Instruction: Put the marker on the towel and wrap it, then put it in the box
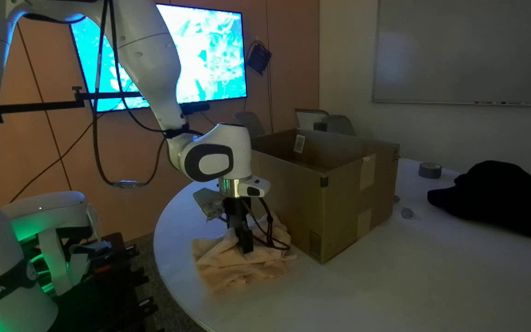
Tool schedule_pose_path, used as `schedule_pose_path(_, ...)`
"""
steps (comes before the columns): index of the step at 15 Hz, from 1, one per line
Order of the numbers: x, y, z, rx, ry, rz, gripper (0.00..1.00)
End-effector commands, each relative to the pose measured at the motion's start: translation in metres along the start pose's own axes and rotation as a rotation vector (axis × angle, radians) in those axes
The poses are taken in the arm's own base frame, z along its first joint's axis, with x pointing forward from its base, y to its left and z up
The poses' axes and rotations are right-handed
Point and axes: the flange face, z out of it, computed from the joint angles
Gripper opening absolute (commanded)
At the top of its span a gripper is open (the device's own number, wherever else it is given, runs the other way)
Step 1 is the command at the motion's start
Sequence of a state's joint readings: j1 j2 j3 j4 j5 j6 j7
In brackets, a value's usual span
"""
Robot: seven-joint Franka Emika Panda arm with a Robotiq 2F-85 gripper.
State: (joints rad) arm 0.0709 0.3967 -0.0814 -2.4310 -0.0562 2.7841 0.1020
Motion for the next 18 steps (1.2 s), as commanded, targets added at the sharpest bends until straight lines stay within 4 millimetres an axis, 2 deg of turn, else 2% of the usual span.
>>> schedule_pose_path(1, -0.018, 0.013, -0.051, -0.018, 0.021, -0.031, 0.00)
schedule_pose_path(5, -0.022, 0.022, -0.108, -0.056, 0.028, -0.082, 0.00)
schedule_pose_path(9, -0.013, 0.023, -0.175, -0.090, 0.082, -0.094, 0.00)
schedule_pose_path(13, -0.009, 0.010, -0.235, -0.119, 0.182, -0.108, 0.00)
schedule_pose_path(18, 0.027, -0.019, -0.289, -0.099, 0.331, -0.080, 0.00)
